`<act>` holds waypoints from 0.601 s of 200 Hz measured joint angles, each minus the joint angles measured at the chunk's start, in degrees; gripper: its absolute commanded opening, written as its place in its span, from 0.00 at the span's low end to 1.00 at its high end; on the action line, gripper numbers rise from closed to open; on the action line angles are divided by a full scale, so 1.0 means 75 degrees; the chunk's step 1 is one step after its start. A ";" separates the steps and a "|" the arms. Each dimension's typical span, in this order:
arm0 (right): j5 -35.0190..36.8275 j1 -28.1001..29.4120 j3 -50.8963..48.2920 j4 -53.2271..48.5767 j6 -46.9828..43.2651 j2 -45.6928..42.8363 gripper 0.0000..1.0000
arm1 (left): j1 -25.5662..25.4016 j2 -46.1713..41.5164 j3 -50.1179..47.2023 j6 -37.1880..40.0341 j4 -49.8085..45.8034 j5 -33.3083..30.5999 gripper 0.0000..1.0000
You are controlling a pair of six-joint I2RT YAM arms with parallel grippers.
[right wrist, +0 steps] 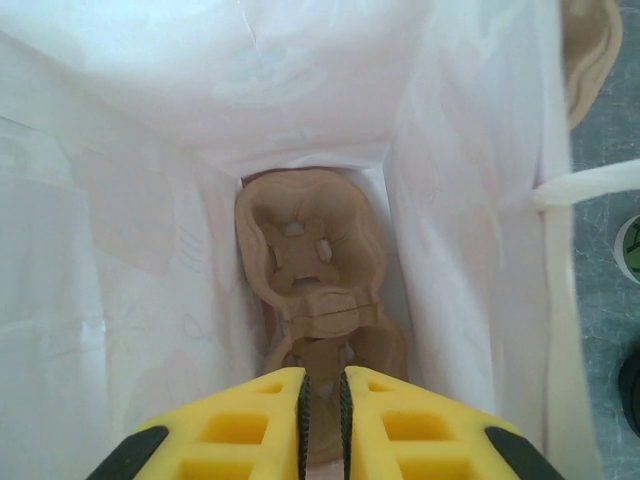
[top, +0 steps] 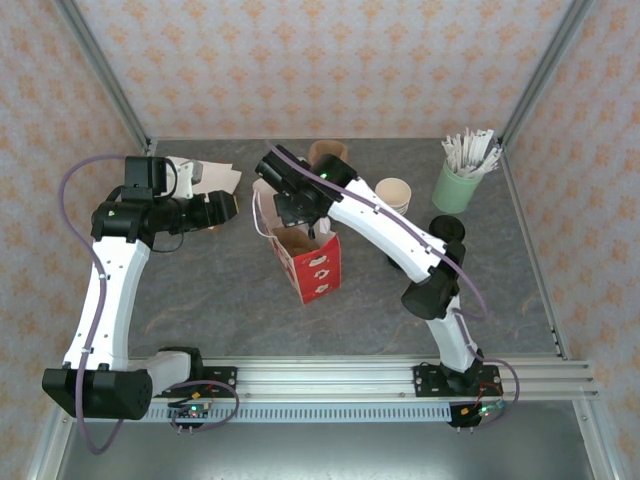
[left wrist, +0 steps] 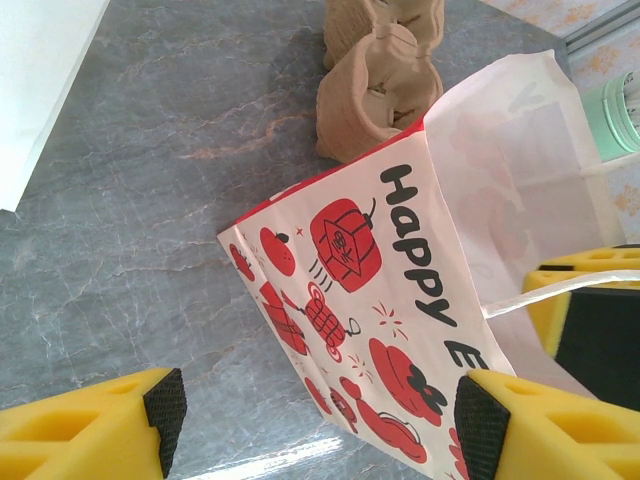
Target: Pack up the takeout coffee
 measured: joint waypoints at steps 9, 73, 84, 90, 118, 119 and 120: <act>0.0000 0.0003 0.0006 0.0000 0.0000 -0.0035 0.17 | 0.0000 0.0000 0.0000 -0.0026 0.0000 0.0003 0.74; -0.0058 -0.0026 -0.0309 0.0009 0.0026 -0.0055 0.31 | 0.0000 0.0000 0.0000 -0.0131 0.0003 0.0055 0.74; -0.0076 -0.0038 -0.0443 0.0003 0.0061 -0.0003 0.34 | 0.0000 0.0000 0.0000 -0.0131 0.0003 0.0055 0.74; -0.0093 -0.0047 -0.0478 -0.0006 0.0055 0.0052 0.35 | 0.0000 -0.0003 0.0000 -0.0131 0.0003 0.0055 0.75; -0.0184 -0.0128 -0.0641 -0.0012 0.0064 0.0373 0.36 | 0.0000 -0.0003 0.0000 -0.0169 0.0015 0.0149 0.79; -0.0187 -0.0128 -0.0647 -0.0012 0.0061 0.0376 0.37 | 0.0000 -0.0003 0.0000 -0.0169 0.0023 0.0166 0.79; -0.0195 -0.0128 -0.0659 -0.0012 0.0064 0.0385 0.36 | 0.0000 -0.0003 0.0000 -0.0172 0.0026 0.0169 0.79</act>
